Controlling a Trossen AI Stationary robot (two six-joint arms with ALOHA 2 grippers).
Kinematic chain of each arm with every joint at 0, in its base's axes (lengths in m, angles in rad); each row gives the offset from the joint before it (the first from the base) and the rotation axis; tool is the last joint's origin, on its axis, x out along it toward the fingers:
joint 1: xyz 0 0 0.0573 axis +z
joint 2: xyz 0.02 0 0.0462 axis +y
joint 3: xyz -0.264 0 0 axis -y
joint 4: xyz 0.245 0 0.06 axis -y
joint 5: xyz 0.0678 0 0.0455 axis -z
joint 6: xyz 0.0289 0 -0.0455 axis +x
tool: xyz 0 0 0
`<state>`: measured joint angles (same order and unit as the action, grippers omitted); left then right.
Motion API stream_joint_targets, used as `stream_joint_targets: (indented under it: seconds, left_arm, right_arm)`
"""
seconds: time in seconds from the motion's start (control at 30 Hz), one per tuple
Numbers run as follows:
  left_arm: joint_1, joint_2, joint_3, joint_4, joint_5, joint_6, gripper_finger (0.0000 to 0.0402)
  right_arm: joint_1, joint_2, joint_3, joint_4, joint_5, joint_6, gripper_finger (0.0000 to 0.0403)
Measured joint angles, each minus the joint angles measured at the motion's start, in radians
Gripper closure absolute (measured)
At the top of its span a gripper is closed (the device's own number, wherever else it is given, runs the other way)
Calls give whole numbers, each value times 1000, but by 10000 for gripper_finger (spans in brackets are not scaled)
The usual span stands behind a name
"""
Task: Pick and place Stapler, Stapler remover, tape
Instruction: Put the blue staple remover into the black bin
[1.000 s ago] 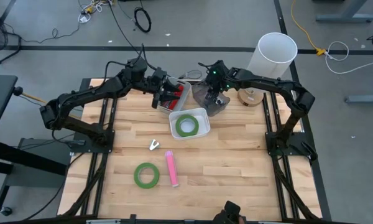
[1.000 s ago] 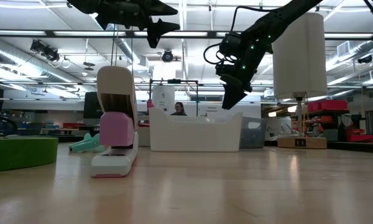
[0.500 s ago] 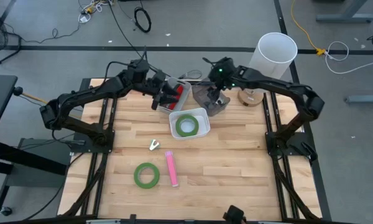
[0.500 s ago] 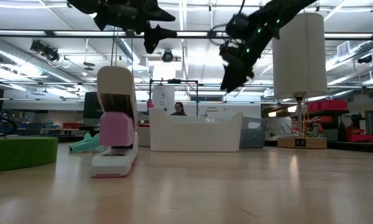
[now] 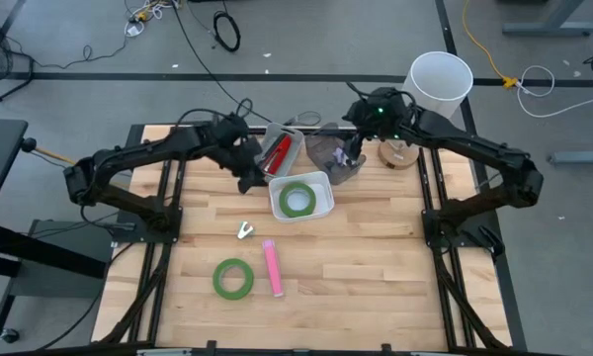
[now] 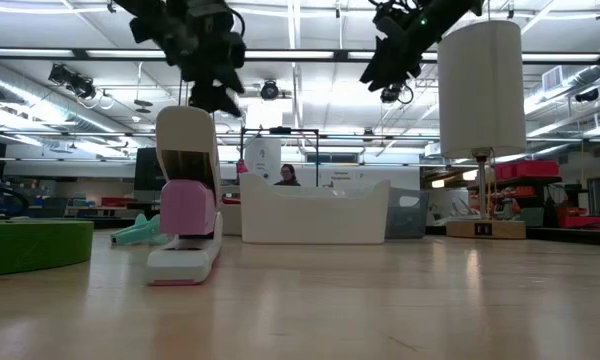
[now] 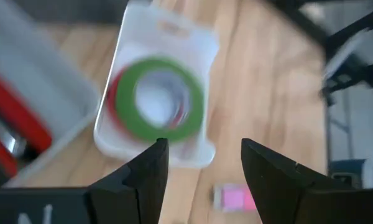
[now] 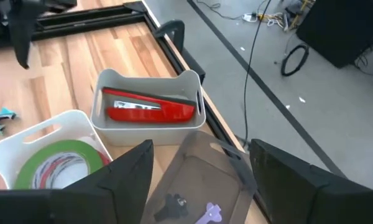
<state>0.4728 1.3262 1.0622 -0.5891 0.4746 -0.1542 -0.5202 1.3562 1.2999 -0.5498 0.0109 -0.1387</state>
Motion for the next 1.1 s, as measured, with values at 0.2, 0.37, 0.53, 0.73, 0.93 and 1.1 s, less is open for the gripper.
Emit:
stream_joint_targets:
  seconds: [0.2, 0.37, 0.53, 0.73, 0.93, 1.1]
  left_arm:
    - [-80, 0, 0, -150, -116, -111, 197]
    - [-169, 0, 0, -247, -238, -209, 197]
    - [-227, 0, -7, -289, -324, -360, 197]
    - [-266, 22, -10, -361, -350, -519, 197]
    - [-324, 81, -9, -353, -362, -544, 198]
    - [-363, 146, -9, -363, -411, -586, 198]
  right_arm:
    - [27, 5, 0, 9, 4, 0, 145]
    - [47, 8, 0, 24, 3, 0, 151]
    - [54, 8, 0, 46, 2, 9, 156]
    - [54, 8, 0, 49, -1, 10, 159]
    - [55, 8, 0, 53, -2, 10, 158]
    - [55, 8, 0, 58, -2, 10, 158]
